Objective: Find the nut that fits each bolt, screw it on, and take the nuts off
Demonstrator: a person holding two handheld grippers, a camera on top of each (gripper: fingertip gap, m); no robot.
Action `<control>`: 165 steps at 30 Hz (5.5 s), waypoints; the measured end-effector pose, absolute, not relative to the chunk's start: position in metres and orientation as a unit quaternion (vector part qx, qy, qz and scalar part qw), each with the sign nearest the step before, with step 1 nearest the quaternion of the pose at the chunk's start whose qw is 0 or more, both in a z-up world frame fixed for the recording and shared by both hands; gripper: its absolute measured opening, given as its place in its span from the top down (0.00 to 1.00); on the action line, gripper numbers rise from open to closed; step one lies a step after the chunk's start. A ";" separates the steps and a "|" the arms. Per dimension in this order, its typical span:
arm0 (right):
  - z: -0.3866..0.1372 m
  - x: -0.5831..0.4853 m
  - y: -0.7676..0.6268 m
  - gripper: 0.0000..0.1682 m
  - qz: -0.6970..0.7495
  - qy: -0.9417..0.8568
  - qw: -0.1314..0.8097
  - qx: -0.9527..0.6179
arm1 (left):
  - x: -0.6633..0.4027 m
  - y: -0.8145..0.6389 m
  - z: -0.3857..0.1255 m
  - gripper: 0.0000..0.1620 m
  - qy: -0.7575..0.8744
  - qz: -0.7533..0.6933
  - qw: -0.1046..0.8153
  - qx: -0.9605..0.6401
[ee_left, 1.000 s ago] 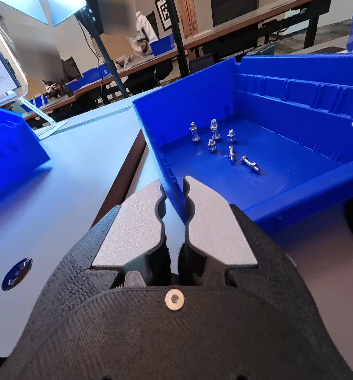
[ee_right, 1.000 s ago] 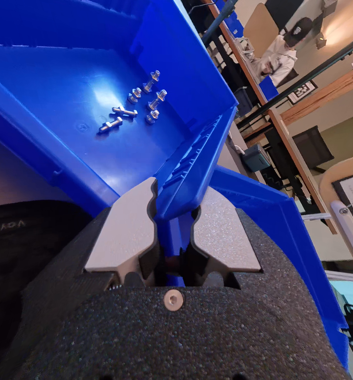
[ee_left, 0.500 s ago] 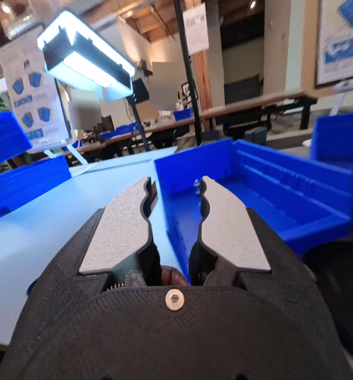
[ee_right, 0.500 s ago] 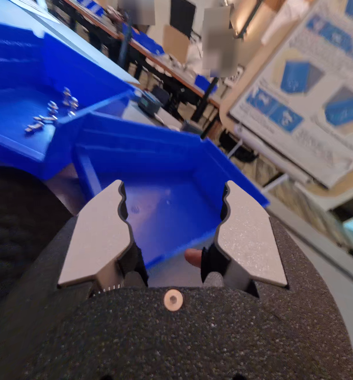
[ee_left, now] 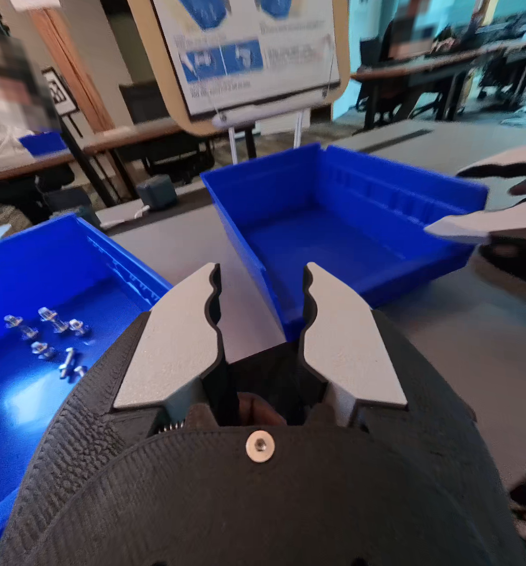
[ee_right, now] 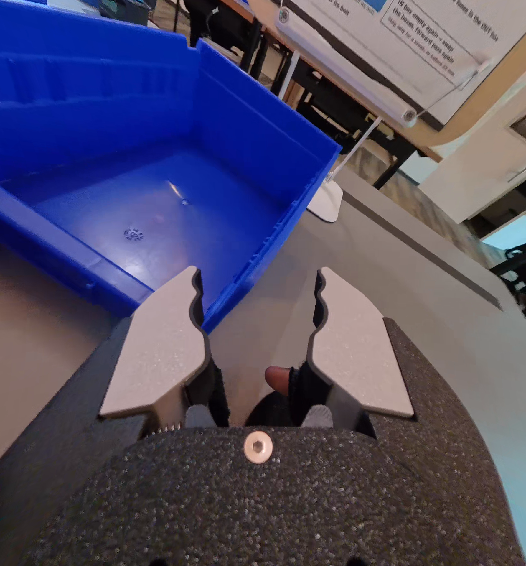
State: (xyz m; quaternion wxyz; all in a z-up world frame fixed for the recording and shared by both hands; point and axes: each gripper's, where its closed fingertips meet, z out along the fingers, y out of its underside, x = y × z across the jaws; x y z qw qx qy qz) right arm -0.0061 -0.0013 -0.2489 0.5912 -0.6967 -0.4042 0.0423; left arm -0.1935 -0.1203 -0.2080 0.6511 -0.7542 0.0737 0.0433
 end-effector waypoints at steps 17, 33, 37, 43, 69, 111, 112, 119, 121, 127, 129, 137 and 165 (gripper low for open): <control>-0.253 0.014 0.017 0.90 0.018 -0.415 0.544 -0.728 | -0.163 -0.051 -0.223 0.92 0.082 0.070 0.605 -0.789; -0.230 0.193 0.071 0.91 -0.108 -0.344 0.555 -0.750 | 0.003 0.037 -0.206 0.91 0.153 -0.029 0.642 -0.751; -0.239 0.236 0.088 0.91 -0.113 -0.330 0.558 -0.753 | 0.047 0.058 -0.213 0.90 0.179 -0.035 0.644 -0.743; -0.250 0.288 0.113 0.91 -0.118 -0.311 0.562 -0.757 | 0.098 0.088 -0.223 0.90 0.206 -0.029 0.639 -0.740; -0.274 0.373 0.159 0.86 -0.065 -0.357 0.535 -0.763 | 0.187 0.099 -0.258 0.65 0.300 -0.077 0.562 -0.767; -0.263 0.184 0.103 0.94 -0.008 -0.272 0.546 -0.792 | -0.278 -0.072 -0.251 0.83 0.030 0.196 0.535 -0.821; -0.263 0.185 0.103 0.95 -0.012 -0.267 0.550 -0.791 | -0.277 -0.072 -0.251 0.84 0.031 0.191 0.538 -0.820; -0.261 0.190 0.096 0.97 -0.039 -0.254 0.567 -0.783 | -0.254 -0.064 -0.250 0.87 0.076 0.166 0.561 -0.807; -0.261 0.190 0.094 0.97 -0.026 -0.243 0.570 -0.785 | -0.247 -0.062 -0.250 0.88 0.088 0.158 0.565 -0.805; -0.261 0.185 0.094 0.97 -0.041 -0.253 0.575 -0.777 | -0.233 -0.057 -0.249 0.90 0.112 0.141 0.577 -0.796; -0.260 0.185 0.094 0.97 -0.045 -0.255 0.576 -0.775 | -0.231 -0.054 -0.249 0.90 0.112 0.136 0.580 -0.795; -0.240 0.170 0.084 0.72 0.032 -0.276 0.608 -0.744 | -0.232 -0.064 -0.226 0.77 0.063 0.035 0.607 -0.792; -0.194 0.153 0.052 0.71 0.130 -0.300 0.646 -0.690 | -0.399 0.064 -0.267 0.73 -0.028 0.028 0.323 -0.946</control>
